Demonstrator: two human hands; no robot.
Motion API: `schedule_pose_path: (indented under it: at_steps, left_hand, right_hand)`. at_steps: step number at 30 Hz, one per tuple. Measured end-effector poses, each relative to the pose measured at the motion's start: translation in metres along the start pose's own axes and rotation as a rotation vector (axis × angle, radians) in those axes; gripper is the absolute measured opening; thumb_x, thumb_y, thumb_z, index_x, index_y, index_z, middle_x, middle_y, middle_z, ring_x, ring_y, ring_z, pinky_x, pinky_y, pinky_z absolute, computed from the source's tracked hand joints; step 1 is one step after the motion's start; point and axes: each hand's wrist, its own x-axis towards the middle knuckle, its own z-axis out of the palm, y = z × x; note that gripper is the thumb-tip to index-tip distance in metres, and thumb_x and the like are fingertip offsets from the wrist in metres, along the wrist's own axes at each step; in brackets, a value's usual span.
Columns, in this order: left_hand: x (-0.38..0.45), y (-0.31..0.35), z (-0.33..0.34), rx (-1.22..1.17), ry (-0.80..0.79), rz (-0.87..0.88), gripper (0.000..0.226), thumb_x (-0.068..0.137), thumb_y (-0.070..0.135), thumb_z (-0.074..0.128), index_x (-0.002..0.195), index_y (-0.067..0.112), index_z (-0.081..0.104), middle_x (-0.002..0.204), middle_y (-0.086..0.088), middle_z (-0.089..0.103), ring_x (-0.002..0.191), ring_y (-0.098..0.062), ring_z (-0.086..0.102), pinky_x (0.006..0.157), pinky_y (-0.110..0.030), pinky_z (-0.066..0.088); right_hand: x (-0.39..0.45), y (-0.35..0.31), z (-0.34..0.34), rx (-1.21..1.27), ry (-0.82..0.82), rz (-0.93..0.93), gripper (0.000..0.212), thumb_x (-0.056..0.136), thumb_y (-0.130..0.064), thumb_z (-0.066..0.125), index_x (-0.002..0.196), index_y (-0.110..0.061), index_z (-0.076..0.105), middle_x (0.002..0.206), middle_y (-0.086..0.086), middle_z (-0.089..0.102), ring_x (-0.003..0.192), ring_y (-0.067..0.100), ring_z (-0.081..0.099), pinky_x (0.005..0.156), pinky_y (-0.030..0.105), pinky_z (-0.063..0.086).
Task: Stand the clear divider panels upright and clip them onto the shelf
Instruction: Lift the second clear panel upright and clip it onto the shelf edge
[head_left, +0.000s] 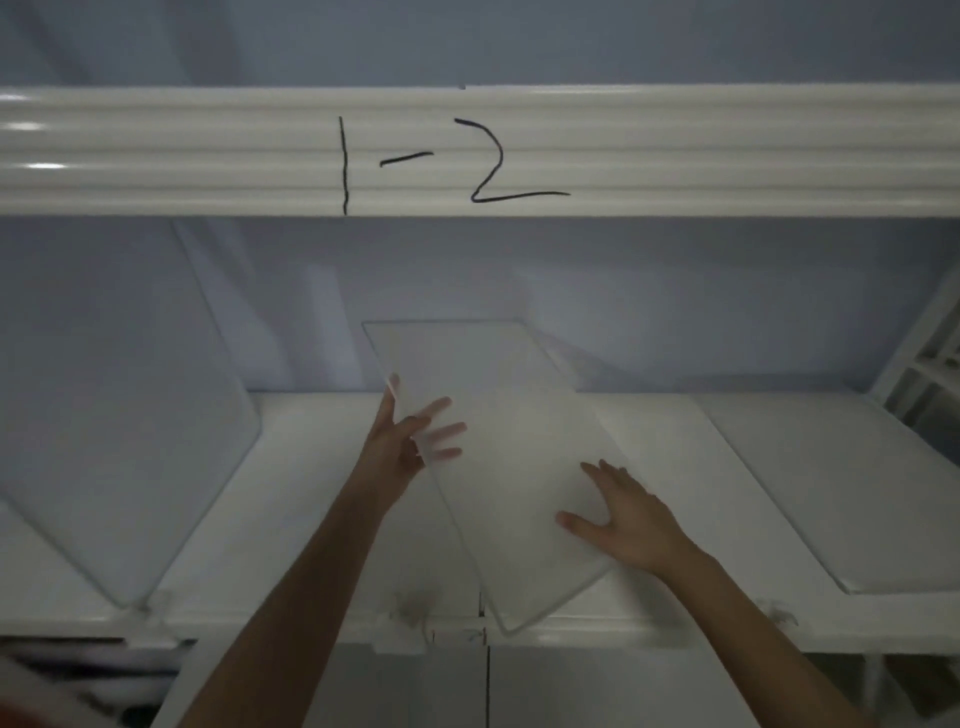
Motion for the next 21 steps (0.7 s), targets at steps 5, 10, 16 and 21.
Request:
schedule_pose_path:
  at_steps: [5, 10, 16, 21]
  left_hand:
    - [-0.02, 0.037, -0.007, 0.083, 0.01, 0.176, 0.077, 0.094, -0.007, 0.039, 0.14, 0.05, 0.016, 0.13, -0.015, 0.053, 0.105, -0.039, 0.064, 0.073, -0.048, 0.059]
    - [-0.044, 0.073, -0.018, 0.202, 0.005, 0.303, 0.081, 0.09, -0.005, 0.048, 0.142, 0.046, 0.013, 0.132, -0.012, 0.051, 0.108, -0.037, 0.062, 0.078, -0.051, 0.058]
    - [-0.07, 0.094, -0.032, 0.282, -0.04, 0.345, 0.081, 0.086, 0.003, 0.054, 0.143, 0.044, 0.013, 0.138, -0.012, 0.047, 0.111, -0.035, 0.061, 0.08, -0.051, 0.057]
    - [-0.082, 0.104, -0.029, 0.4, -0.088, 0.368, 0.076, 0.084, 0.01, 0.058, 0.135, 0.051, 0.018, 0.142, -0.008, 0.044, 0.113, -0.028, 0.061, 0.086, -0.05, 0.055]
  right_hand:
    - [-0.013, -0.064, 0.012, 0.102, -0.098, -0.157, 0.098, 0.075, -0.07, 0.057, 0.151, -0.03, 0.01, 0.161, -0.005, 0.014, 0.147, 0.011, 0.016, 0.119, 0.031, 0.019]
    - [0.0, -0.106, 0.033, 0.128, -0.167, -0.233, 0.105, 0.074, -0.064, 0.064, 0.151, -0.033, 0.001, 0.163, -0.001, 0.003, 0.148, 0.014, 0.017, 0.117, 0.031, 0.02]
    - [0.014, -0.133, 0.056, 0.283, -0.248, -0.279, 0.121, 0.066, -0.059, 0.075, 0.15, -0.036, -0.009, 0.162, -0.006, -0.01, 0.149, 0.01, 0.003, 0.12, 0.029, 0.012]
    - [0.025, -0.152, 0.07, 0.383, -0.232, -0.286, 0.133, 0.059, -0.056, 0.081, 0.149, -0.034, -0.014, 0.162, -0.011, -0.005, 0.149, 0.01, 0.003, 0.122, 0.036, 0.014]
